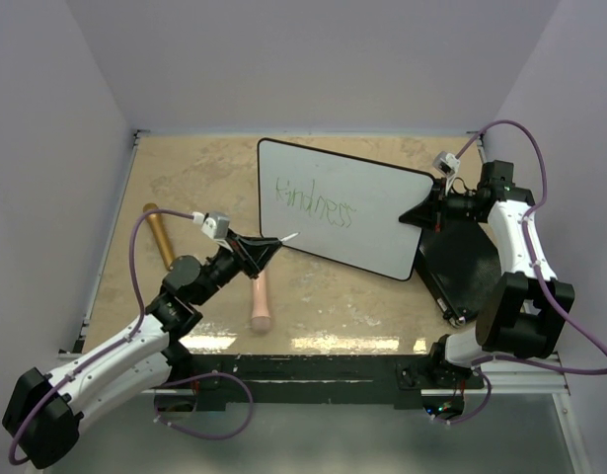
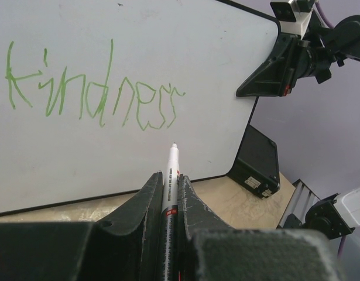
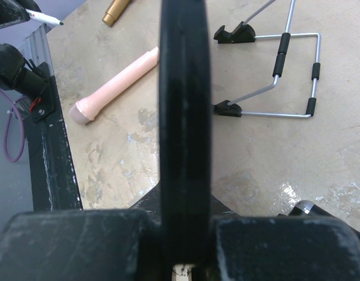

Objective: Write a sentence on the whiteboard
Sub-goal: Write on the whiteboard at the center of the board.

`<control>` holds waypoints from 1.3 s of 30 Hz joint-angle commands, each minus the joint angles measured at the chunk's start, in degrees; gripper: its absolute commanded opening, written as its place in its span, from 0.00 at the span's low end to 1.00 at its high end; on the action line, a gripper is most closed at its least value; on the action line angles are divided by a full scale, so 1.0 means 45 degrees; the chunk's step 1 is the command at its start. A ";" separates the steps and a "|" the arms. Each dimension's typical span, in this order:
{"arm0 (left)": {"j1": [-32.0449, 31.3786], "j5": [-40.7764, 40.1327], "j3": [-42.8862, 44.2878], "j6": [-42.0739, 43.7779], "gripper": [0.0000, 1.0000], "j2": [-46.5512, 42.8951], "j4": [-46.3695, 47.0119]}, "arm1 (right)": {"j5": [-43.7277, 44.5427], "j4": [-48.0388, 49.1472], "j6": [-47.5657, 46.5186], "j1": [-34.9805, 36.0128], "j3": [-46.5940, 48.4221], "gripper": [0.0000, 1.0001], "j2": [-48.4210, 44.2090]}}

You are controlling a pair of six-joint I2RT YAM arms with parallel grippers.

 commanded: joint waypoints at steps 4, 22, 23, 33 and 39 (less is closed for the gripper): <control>0.0089 0.0854 0.0118 -0.0319 0.00 0.0584 0.0710 | 0.0749 0.0762 -0.0357 -0.0057 0.0098 0.00 -0.0060; -0.2468 -0.1118 0.4042 0.1965 0.00 0.4176 -0.1419 | 0.0690 0.0801 -0.0259 -0.0037 0.0118 0.00 -0.0197; -0.2605 -0.1119 0.4296 0.2044 0.00 0.4410 -0.1283 | 0.0671 0.0801 -0.0259 -0.0037 0.0099 0.00 -0.0236; -0.4168 -0.2114 0.5606 0.3196 0.00 0.7105 0.1468 | 0.0593 0.1192 0.0249 -0.0037 -0.0019 0.00 -0.0373; -0.4422 -0.2796 0.5568 0.3079 0.00 0.8102 0.3012 | 0.0592 0.1484 0.0542 -0.0057 -0.0097 0.00 -0.0412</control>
